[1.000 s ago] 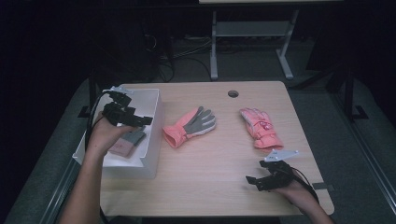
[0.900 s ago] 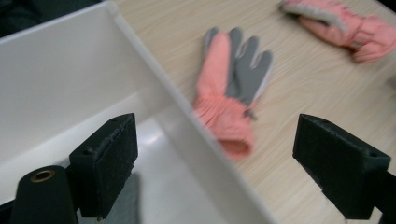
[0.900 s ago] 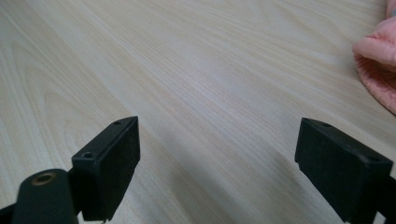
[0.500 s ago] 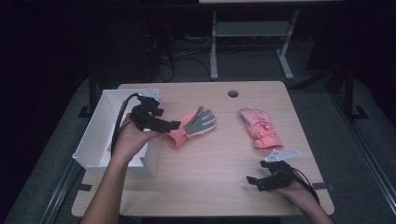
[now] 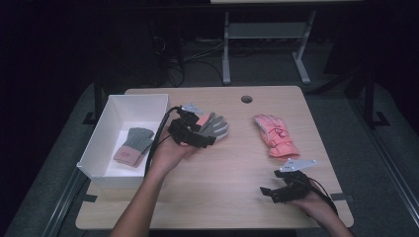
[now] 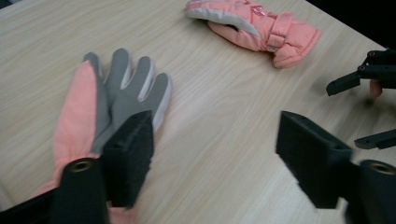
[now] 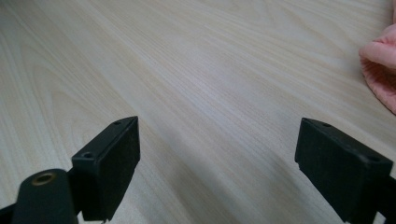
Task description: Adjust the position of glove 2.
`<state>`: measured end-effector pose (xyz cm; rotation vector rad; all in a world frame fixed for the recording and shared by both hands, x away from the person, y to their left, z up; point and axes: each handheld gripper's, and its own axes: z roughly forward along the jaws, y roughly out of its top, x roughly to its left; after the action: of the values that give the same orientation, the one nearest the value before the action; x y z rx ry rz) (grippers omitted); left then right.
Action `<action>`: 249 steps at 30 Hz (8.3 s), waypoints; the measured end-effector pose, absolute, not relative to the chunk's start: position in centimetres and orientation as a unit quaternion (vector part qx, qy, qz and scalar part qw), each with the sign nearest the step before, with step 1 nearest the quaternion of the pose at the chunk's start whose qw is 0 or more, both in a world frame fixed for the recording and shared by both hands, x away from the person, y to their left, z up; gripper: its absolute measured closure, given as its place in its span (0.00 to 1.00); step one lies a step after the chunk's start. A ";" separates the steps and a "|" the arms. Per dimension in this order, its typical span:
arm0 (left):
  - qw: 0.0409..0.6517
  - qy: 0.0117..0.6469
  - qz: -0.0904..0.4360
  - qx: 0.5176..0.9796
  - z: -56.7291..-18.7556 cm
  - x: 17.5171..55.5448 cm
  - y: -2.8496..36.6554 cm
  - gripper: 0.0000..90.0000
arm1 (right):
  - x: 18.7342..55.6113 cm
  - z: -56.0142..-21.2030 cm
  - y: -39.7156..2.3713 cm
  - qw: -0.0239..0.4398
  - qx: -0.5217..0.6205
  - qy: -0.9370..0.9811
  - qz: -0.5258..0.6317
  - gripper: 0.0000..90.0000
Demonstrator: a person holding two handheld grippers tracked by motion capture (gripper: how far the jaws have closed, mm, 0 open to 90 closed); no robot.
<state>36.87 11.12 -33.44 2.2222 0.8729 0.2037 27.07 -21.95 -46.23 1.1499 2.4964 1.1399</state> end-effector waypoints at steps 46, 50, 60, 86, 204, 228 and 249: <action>0.290 0.400 0.119 0.861 -43.0 44.7 10.0 1.00 | 27.0 -46.5 -21.7 0.076 0.377 0.844 0.373 0.15; 0.301 0.390 0.099 0.865 -43.1 43.9 9.7 1.00 | 27.0 -46.5 -21.7 0.076 0.377 0.844 0.373 0.15; 0.313 0.354 0.053 0.880 -43.0 41.6 8.5 1.00 | 27.1 -46.5 -21.7 0.077 0.374 0.845 0.373 0.15; 0.350 0.258 -0.033 0.900 -42.3 35.9 4.2 1.00 | 27.0 -46.5 -21.8 0.077 0.378 0.846 0.369 0.15; 0.341 0.228 0.039 0.911 -45.0 27.6 11.2 0.16 | 34.3 -40.1 -25.5 0.101 0.478 0.788 0.373 0.46; 0.330 0.228 0.037 0.915 -45.4 27.5 11.6 0.17 | 43.6 -43.6 -24.9 0.087 0.524 0.790 0.307 0.53; 0.330 0.243 0.041 0.911 -45.7 27.0 12.1 0.17 | 43.8 -44.0 -25.6 0.067 0.490 0.812 0.311 0.96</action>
<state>26.97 12.13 -45.68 2.3835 0.6343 0.1062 43.82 -25.62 -43.95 1.4756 2.4458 0.9383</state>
